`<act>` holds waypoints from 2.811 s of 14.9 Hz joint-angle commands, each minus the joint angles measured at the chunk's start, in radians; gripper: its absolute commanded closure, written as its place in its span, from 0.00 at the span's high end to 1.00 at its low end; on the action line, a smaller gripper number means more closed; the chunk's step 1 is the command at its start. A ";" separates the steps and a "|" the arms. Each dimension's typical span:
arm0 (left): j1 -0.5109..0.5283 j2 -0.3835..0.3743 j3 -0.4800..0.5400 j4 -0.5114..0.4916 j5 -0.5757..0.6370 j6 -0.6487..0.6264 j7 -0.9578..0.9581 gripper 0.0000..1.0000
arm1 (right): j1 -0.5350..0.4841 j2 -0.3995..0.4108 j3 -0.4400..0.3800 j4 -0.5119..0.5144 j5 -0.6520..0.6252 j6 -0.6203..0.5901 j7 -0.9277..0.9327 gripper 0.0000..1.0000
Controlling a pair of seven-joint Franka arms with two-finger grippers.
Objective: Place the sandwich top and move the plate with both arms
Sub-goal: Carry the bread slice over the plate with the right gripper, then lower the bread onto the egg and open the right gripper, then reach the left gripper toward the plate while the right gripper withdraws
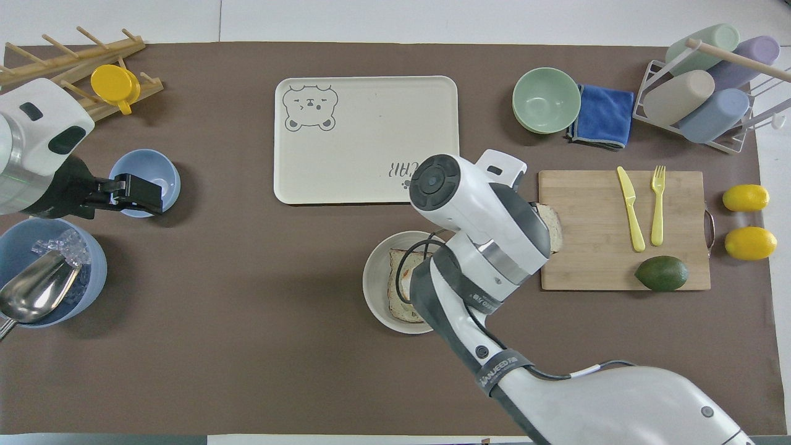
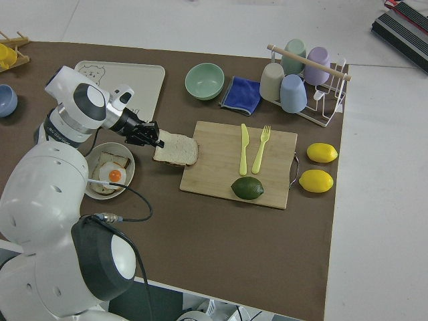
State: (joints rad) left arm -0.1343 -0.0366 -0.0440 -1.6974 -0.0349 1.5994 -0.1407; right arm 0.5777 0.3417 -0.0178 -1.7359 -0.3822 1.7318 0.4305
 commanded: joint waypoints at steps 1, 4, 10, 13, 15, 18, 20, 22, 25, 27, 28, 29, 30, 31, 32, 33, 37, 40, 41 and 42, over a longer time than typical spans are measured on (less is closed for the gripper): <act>0.012 -0.023 -0.007 -0.024 0.015 -0.004 0.003 1.00 | 0.079 0.013 0.004 0.081 0.060 -0.060 0.028 0.00; 0.013 -0.023 -0.007 -0.024 0.015 -0.004 0.003 1.00 | 0.152 0.006 0.021 0.090 0.115 -0.054 0.155 0.00; 0.013 -0.023 -0.007 -0.024 0.015 -0.004 0.003 1.00 | 0.169 -0.003 0.059 0.053 0.203 -0.019 0.284 0.00; 0.013 -0.023 -0.007 -0.024 0.015 -0.003 0.003 1.00 | 0.171 -0.027 0.059 -0.028 0.212 0.072 0.286 0.00; 0.013 -0.023 -0.007 -0.024 0.015 -0.004 0.003 1.00 | 0.169 -0.033 0.059 -0.042 0.213 0.092 0.286 0.00; 0.013 -0.023 -0.007 -0.024 0.015 -0.001 0.004 1.00 | 0.165 -0.029 0.059 -0.042 0.216 0.149 0.287 0.10; 0.013 -0.023 -0.007 -0.024 0.015 -0.006 0.004 1.00 | 0.166 -0.027 0.059 -0.040 0.262 0.166 0.321 0.65; 0.022 -0.023 -0.007 -0.024 0.015 -0.003 0.004 1.00 | 0.162 -0.033 0.059 -0.037 0.298 0.163 0.349 1.00; 0.022 -0.023 -0.007 -0.024 0.015 0.004 0.003 1.00 | 0.079 -0.102 0.059 -0.030 0.383 0.157 0.323 1.00; 0.022 -0.022 -0.005 -0.024 0.015 0.005 0.001 1.00 | -0.005 -0.160 0.058 -0.027 0.430 0.137 0.251 1.00; 0.022 -0.023 -0.005 -0.024 0.015 0.002 0.001 1.00 | -0.046 -0.179 0.056 -0.018 0.430 0.123 0.226 1.00; 0.022 -0.023 -0.005 -0.025 0.015 0.008 -0.002 1.00 | -0.088 -0.193 0.055 -0.013 0.431 0.115 0.212 1.00; 0.021 -0.025 -0.007 -0.028 0.015 0.013 -0.005 1.00 | -0.141 -0.207 0.055 -0.007 0.431 0.104 0.195 1.00; 0.019 -0.026 -0.007 -0.039 0.015 0.017 -0.006 1.00 | -0.194 -0.225 0.055 -0.004 0.431 0.092 0.162 1.00; 0.010 -0.028 -0.007 -0.047 0.009 0.031 -0.007 1.00 | -0.246 -0.245 0.055 -0.001 0.433 0.074 0.105 1.00; 0.007 -0.029 -0.010 -0.065 0.003 0.042 -0.016 1.00 | -0.284 -0.262 0.052 0.001 0.434 0.057 0.053 1.00; -0.082 -0.062 -0.014 -0.191 -0.066 0.172 -0.132 1.00 | -0.444 -0.299 0.041 0.045 0.433 -0.055 -0.194 1.00; -0.177 -0.052 -0.014 -0.267 -0.101 0.258 -0.178 1.00 | -0.455 -0.250 -0.036 0.221 0.410 -0.243 -0.312 1.00; -0.197 -0.048 -0.014 -0.298 -0.117 0.301 -0.187 1.00 | -0.458 -0.238 -0.068 0.258 0.407 -0.302 -0.363 1.00; -0.224 -0.043 -0.014 -0.335 -0.128 0.351 -0.221 1.00 | -0.464 -0.240 -0.092 0.266 0.402 -0.314 -0.425 1.00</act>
State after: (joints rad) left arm -0.3136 -0.0518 -0.0722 -1.9341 -0.1367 1.8553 -0.3229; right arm 0.1239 0.0550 -0.0726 -1.5574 0.0214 1.4868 0.1048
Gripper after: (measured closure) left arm 0.000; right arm 0.000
